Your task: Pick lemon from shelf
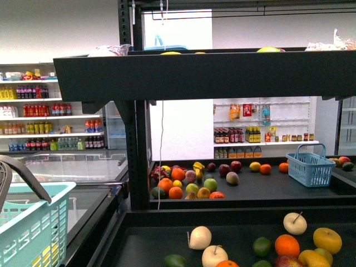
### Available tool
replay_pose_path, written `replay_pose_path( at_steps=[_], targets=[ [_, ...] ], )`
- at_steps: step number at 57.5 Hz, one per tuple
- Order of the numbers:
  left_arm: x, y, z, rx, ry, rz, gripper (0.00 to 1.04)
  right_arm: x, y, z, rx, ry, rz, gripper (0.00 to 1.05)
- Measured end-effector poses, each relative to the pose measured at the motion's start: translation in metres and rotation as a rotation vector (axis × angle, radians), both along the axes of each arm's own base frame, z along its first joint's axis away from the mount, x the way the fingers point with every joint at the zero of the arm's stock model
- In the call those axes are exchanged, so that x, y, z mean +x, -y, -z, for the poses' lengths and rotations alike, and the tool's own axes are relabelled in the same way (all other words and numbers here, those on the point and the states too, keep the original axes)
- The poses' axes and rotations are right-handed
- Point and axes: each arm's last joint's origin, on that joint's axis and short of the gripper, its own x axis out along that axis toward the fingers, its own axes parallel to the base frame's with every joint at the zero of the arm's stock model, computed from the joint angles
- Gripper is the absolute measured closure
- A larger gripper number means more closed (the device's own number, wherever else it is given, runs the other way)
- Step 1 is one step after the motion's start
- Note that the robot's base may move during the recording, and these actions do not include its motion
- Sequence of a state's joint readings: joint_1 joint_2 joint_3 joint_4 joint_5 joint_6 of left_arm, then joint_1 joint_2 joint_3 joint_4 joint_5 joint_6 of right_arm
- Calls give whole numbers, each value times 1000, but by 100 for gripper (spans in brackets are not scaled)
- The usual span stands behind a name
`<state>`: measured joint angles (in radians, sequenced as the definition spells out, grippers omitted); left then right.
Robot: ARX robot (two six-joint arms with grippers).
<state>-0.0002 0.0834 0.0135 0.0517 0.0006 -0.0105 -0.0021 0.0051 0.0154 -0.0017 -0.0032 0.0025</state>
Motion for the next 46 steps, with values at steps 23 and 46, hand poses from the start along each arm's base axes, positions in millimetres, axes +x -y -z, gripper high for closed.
replay_pose_path(
  at_steps=[23,46],
  targets=[
    [-5,0,-1,0,29,-1,58,0,0,0,0,0,0,7],
    [-5,0,-1,2,29,-1,8,0,0,0,0,0,0,7]
  ],
)
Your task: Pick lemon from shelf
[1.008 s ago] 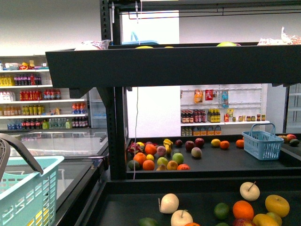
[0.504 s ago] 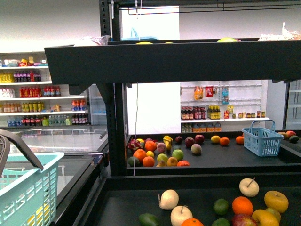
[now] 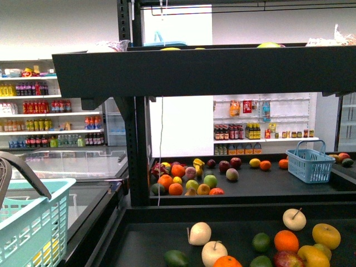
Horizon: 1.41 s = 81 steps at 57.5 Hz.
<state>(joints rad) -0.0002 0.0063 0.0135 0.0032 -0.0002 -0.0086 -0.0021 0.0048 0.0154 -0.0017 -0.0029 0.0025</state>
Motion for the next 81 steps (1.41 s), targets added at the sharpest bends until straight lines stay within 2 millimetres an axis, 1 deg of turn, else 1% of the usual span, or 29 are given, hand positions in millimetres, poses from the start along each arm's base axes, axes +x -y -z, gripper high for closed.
replay_pose_path(
  at_steps=[81],
  targets=[
    [0,0,0,0,0,0,8,0,0,0,0,0,0,7]
  ],
)
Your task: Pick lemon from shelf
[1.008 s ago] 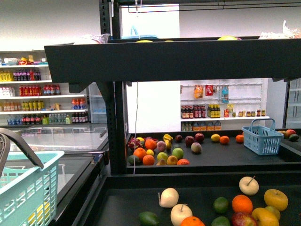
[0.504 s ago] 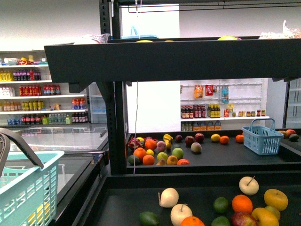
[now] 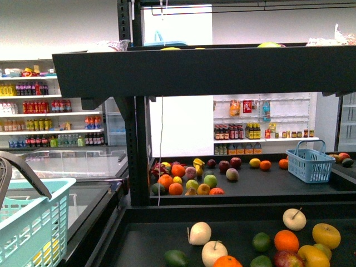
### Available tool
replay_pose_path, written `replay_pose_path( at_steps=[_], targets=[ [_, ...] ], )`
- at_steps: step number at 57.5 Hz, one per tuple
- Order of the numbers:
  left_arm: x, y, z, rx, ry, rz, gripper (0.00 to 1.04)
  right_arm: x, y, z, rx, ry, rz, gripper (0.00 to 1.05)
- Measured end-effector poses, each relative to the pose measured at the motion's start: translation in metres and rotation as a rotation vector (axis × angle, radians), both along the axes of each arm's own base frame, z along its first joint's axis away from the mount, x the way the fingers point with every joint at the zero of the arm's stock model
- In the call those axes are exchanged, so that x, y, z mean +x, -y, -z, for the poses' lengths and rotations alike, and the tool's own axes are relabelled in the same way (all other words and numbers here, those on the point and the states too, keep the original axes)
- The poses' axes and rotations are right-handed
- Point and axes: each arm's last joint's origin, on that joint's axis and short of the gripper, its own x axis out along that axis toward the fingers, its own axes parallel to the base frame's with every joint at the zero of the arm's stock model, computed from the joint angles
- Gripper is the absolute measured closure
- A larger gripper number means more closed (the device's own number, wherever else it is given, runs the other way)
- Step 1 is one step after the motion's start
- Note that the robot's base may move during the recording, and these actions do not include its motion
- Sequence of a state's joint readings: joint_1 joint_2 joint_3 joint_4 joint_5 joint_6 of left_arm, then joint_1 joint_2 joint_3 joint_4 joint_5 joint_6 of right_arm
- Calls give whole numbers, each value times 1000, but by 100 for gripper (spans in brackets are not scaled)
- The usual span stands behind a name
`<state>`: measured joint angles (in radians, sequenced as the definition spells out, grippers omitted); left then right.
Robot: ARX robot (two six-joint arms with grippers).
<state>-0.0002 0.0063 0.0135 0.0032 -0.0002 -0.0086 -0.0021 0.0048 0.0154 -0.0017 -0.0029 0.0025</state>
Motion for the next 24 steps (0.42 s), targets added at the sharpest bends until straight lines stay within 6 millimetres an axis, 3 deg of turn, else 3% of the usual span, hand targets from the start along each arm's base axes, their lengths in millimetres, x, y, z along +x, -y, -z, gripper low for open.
replay_pose_path(
  at_steps=[24],
  targets=[
    [0,0,0,0,0,0,8,0,0,0,0,0,0,7]
  ],
)
